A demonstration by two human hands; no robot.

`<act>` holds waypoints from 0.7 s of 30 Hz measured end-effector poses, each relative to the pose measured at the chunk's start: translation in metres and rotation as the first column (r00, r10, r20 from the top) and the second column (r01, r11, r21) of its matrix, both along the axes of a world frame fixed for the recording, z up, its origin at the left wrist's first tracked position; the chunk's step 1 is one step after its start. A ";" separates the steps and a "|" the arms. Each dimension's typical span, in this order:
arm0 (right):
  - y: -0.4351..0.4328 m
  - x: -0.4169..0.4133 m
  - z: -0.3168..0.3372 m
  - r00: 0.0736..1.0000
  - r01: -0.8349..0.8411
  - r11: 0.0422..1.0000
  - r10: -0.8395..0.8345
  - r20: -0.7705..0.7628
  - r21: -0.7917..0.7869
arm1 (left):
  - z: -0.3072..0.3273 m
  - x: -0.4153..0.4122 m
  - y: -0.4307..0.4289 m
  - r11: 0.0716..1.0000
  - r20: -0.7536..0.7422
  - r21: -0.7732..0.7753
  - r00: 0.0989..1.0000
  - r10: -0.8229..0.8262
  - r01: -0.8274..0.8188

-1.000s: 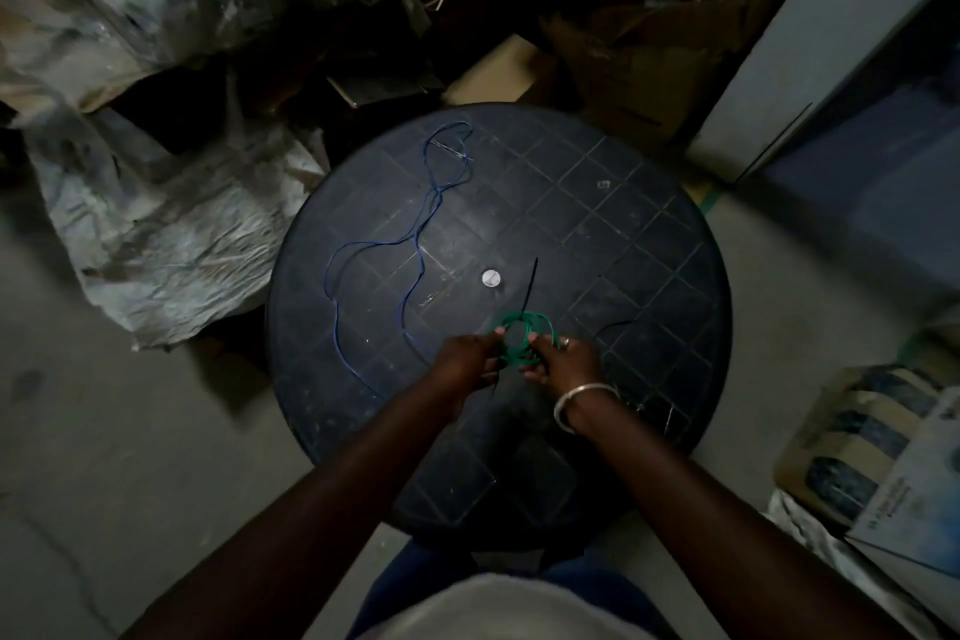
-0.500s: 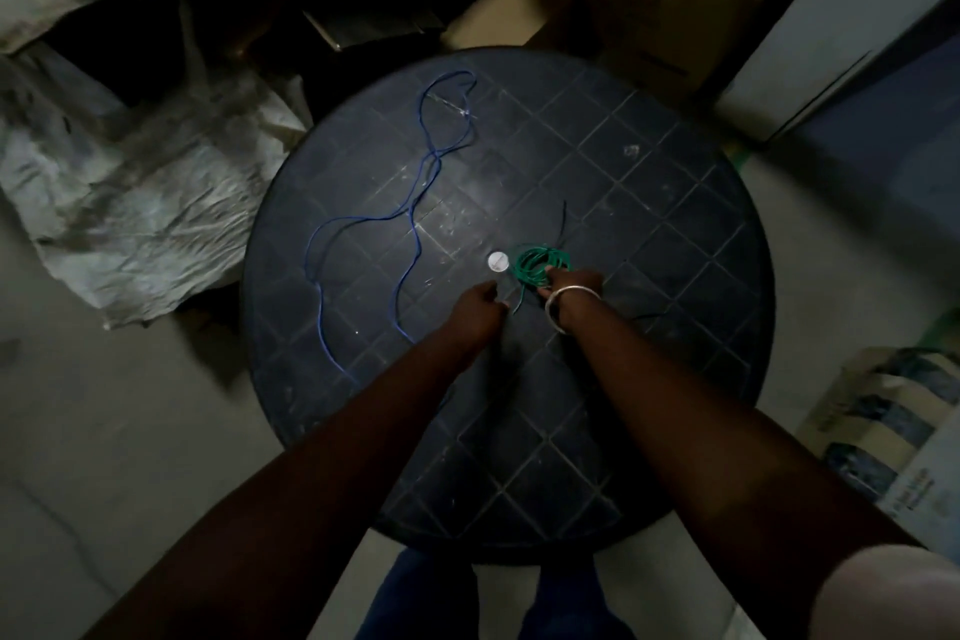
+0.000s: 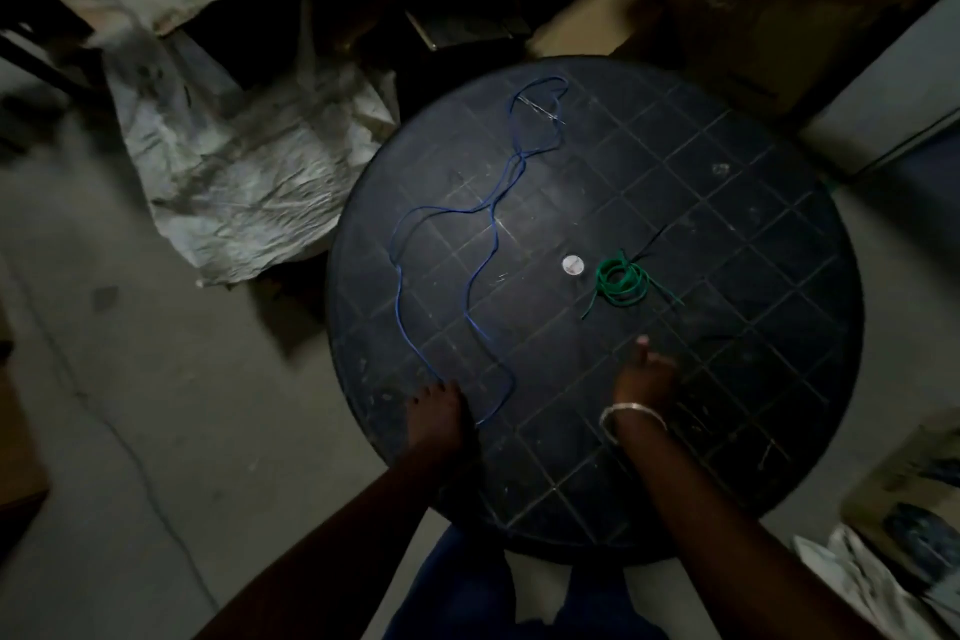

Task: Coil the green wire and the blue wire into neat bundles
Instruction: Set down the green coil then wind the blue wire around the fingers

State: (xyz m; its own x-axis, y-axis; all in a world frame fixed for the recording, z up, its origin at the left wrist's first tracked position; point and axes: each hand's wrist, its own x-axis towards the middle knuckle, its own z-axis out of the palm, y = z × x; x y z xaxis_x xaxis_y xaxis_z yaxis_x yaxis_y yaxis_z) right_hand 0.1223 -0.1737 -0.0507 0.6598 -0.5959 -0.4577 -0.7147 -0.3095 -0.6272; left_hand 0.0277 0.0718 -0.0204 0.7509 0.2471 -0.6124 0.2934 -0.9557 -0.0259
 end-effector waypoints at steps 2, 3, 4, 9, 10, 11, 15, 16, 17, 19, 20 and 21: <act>0.022 -0.040 0.000 0.996 -0.061 0.986 0.071 -0.063 0.153 | 0.003 -0.006 0.006 0.997 0.002 -0.019 0.997 -0.079 0.079; 0.035 -0.060 -0.005 0.988 -0.112 0.968 0.134 -0.082 0.222 | 0.003 -0.009 0.008 0.995 0.019 -0.047 0.996 -0.092 0.093; 0.048 -0.078 -0.008 0.977 -0.154 0.943 0.190 -0.100 0.294 | 0.006 -0.011 0.009 0.993 0.039 -0.097 0.997 -0.068 0.071; 0.096 -0.134 0.013 0.876 -0.420 0.795 0.481 -0.033 0.438 | 0.043 -0.026 0.001 0.866 0.177 -0.486 0.956 0.234 -0.121; 0.102 -0.140 0.027 0.864 -0.463 0.778 0.503 0.021 0.425 | 0.057 -0.031 -0.003 0.823 0.227 -0.551 0.925 0.304 -0.135; 0.106 -0.144 0.042 0.838 -0.527 0.747 0.537 0.100 0.406 | 0.074 -0.036 -0.007 0.766 0.246 -0.620 0.885 0.396 -0.170; 0.100 -0.141 0.090 0.558 -0.829 0.507 0.777 0.290 0.238 | 0.142 -0.057 -0.017 0.345 0.026 -0.857 0.636 0.771 -0.382; 0.096 -0.139 0.104 0.491 -0.871 0.453 0.809 0.322 0.190 | 0.158 -0.062 -0.017 0.254 -0.019 -0.880 0.564 0.826 -0.402; 0.091 -0.138 0.112 0.450 -0.892 0.430 0.816 0.364 0.139 | 0.173 -0.067 -0.015 0.180 -0.057 -0.894 0.501 0.864 -0.411; 0.082 -0.135 0.139 0.442 -0.884 0.465 0.802 0.401 0.046 | 0.199 -0.079 -0.010 0.077 -0.106 -0.911 0.412 0.905 -0.405; 0.078 -0.133 0.153 0.456 -0.869 0.495 0.788 0.414 0.013 | 0.209 -0.085 -0.006 0.057 -0.110 -0.917 0.388 0.915 -0.394; 0.074 -0.130 0.166 0.462 -0.856 0.516 0.770 0.441 -0.005 | 0.217 -0.090 -0.002 0.072 -0.088 -0.920 0.382 0.920 -0.385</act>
State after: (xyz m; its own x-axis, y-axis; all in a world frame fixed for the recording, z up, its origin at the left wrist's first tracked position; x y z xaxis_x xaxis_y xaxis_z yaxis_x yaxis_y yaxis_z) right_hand -0.0077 -0.0994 0.1154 0.9207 0.3722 -0.1171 0.0802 -0.4744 -0.8767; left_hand -0.0622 0.0701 0.1967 0.7064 0.4722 -0.5273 0.5019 0.1913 0.8435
